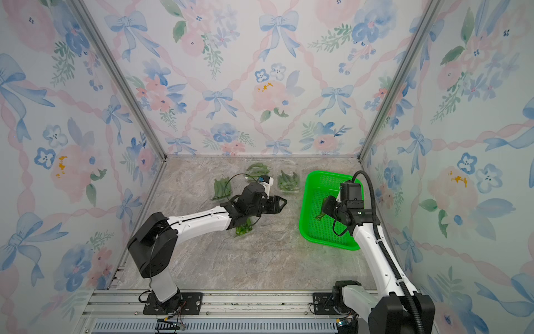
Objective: Take small green peppers out of containers
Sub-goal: Place the green pepper in the basket.
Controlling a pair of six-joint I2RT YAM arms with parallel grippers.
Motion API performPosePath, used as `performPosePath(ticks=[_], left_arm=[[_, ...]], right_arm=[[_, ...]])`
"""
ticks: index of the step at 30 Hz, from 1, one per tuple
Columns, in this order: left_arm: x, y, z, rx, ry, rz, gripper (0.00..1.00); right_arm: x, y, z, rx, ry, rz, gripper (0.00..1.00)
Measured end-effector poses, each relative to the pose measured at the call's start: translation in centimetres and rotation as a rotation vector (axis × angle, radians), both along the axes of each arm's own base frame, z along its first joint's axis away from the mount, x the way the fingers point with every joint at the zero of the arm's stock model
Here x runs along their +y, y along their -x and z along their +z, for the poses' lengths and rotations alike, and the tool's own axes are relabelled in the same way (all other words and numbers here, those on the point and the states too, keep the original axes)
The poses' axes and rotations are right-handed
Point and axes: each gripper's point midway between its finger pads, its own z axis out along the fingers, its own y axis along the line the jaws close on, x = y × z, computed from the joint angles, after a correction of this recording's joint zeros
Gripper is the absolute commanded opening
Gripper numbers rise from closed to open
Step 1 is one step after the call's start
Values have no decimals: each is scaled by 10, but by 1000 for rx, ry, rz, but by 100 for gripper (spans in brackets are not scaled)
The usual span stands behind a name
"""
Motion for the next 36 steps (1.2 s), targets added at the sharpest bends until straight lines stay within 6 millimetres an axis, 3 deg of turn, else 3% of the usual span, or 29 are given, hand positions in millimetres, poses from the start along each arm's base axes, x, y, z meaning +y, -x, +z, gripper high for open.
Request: performPosePath(ticks=[3,6,13,16,20,24,27,31,33,36], left_arm=[[-18,8,-14,20,-12,-42,50],[-23,11,-21,31,-19,-57,50],[-23,10,-21,28,-20,-56,51],[-22,10,-20,25,-21,-57,51],[-13,13,-17,21,-22,-52,51],[22,8,-2,2,-14,8,53],[65,-1,22,-37,10,99,53],[133,-9,50,-100,52,251,56],[162,-7,51,-111,60,308,56],[199,-3,40,-98,54,382,56]], right_arm=[[-11,1,-32,94,-23,-38,20],[-14,-3,-54,161,-34,-52,23],[-17,-4,-92,291,-31,-69,43],[-19,-5,-91,298,-16,-68,53],[-25,-11,-74,268,24,-64,57],[-16,-13,-39,178,69,-11,62],[26,-20,-2,67,104,136,65],[110,-26,41,-51,119,367,65],[149,-29,54,-80,119,458,64],[205,-33,55,-80,126,581,63]])
